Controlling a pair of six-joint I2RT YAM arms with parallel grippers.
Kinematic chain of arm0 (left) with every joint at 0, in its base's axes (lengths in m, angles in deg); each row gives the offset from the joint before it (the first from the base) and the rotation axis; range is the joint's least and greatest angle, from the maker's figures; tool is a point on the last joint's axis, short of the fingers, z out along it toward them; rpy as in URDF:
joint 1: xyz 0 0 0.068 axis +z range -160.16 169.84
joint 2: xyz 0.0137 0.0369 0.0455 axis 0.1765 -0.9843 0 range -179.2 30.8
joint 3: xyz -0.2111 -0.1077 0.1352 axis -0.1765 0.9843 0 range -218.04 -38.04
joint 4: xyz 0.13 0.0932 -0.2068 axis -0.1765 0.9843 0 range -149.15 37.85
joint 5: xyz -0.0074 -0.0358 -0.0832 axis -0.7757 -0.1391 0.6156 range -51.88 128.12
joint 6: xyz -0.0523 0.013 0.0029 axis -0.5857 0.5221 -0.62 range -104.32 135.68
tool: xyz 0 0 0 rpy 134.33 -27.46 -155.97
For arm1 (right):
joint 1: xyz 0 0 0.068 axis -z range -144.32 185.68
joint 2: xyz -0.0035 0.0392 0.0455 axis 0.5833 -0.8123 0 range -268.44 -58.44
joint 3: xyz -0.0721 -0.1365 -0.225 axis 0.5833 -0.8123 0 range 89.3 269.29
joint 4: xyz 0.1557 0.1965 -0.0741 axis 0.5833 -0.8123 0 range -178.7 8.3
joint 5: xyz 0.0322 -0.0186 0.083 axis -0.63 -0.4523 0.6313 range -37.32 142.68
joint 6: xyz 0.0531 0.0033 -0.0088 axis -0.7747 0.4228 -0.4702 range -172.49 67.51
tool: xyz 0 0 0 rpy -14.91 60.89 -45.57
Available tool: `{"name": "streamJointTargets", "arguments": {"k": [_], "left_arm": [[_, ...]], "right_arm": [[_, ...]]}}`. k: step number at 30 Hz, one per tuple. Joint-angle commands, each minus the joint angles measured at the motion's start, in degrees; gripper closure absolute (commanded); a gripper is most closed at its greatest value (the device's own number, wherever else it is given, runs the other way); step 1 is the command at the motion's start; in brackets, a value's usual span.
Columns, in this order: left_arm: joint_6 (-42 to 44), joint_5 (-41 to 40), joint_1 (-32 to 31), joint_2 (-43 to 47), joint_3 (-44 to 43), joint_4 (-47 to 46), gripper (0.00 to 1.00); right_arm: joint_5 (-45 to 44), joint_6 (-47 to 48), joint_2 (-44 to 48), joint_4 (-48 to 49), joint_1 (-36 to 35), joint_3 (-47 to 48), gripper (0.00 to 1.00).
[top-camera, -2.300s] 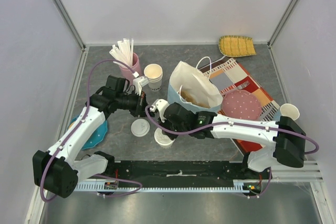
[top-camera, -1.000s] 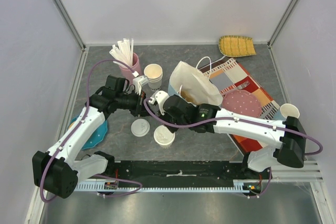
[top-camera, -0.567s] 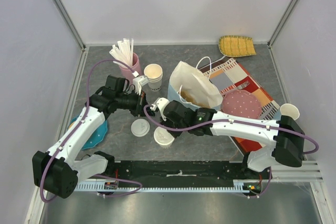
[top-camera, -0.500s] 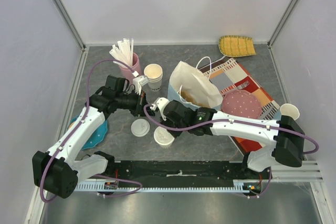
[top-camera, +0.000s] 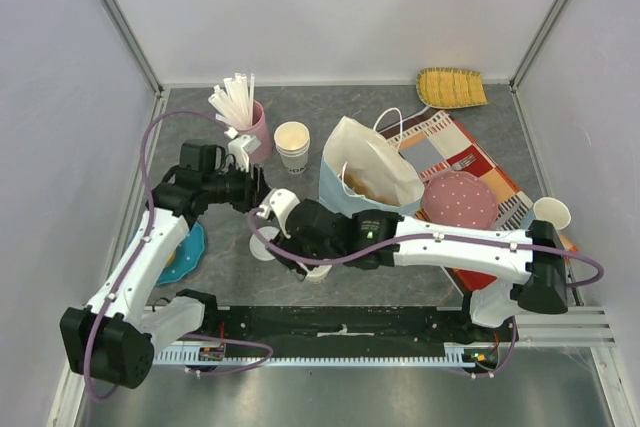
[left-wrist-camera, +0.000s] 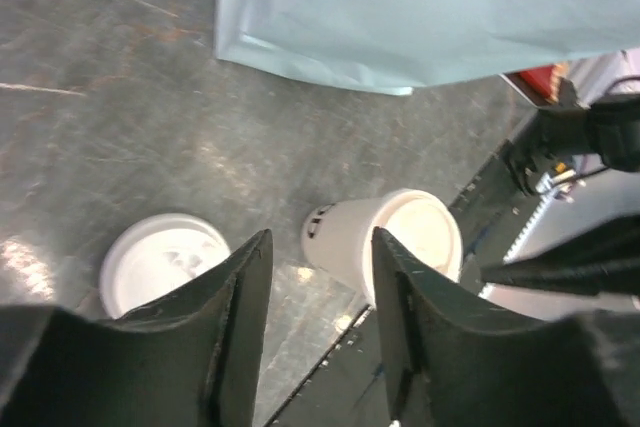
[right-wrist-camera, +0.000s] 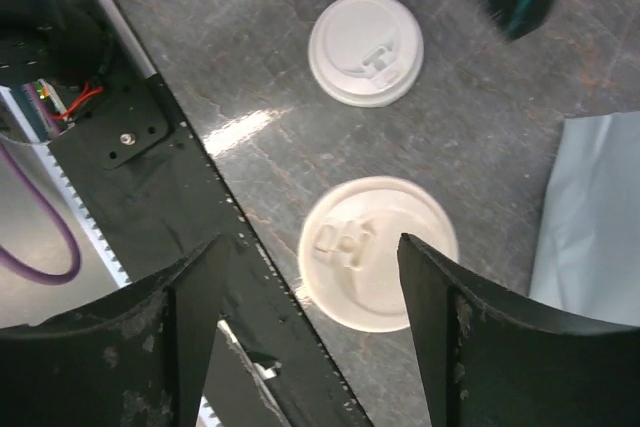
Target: Pack the takeout coffee
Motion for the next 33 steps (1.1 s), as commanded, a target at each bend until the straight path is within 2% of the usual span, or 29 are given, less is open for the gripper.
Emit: {"name": "streamJointTargets", "arguments": {"k": [1,7,11,15,19,27,33], "left_arm": [[-0.2,-7.1,3.5,2.7,-0.2,-1.7,0.41],[-0.7,-8.0,5.8,5.2,2.3,-2.3,0.38],[-1.5,-6.3,6.4,6.1,3.7,-3.4,0.39],[-1.9,-5.5,6.3,6.3,4.2,-3.9,0.39],[-1.9,-5.1,6.4,6.8,4.3,-4.0,0.40],[-2.3,-4.1,6.3,7.2,4.5,-4.0,0.40],[-2.3,-3.7,6.3,6.9,4.2,-4.0,0.41]], "right_arm": [[-6.1,-5.5,-3.0,-3.0,-3.6,4.0,0.22],[-13.1,-13.5,-9.0,-8.3,-7.0,8.4,0.22],[-20.1,-16.3,-14.6,-15.4,-8.2,13.3,0.32],[-20.8,-16.9,-16.3,-15.9,-8.6,14.5,0.36],[-21.4,-17.4,-16.4,-16.0,-8.6,13.6,0.45],[-21.1,-16.3,-17.5,-15.6,-7.7,13.2,0.46],[-19.2,-15.7,-17.1,-13.7,-6.8,11.3,0.50]]}}
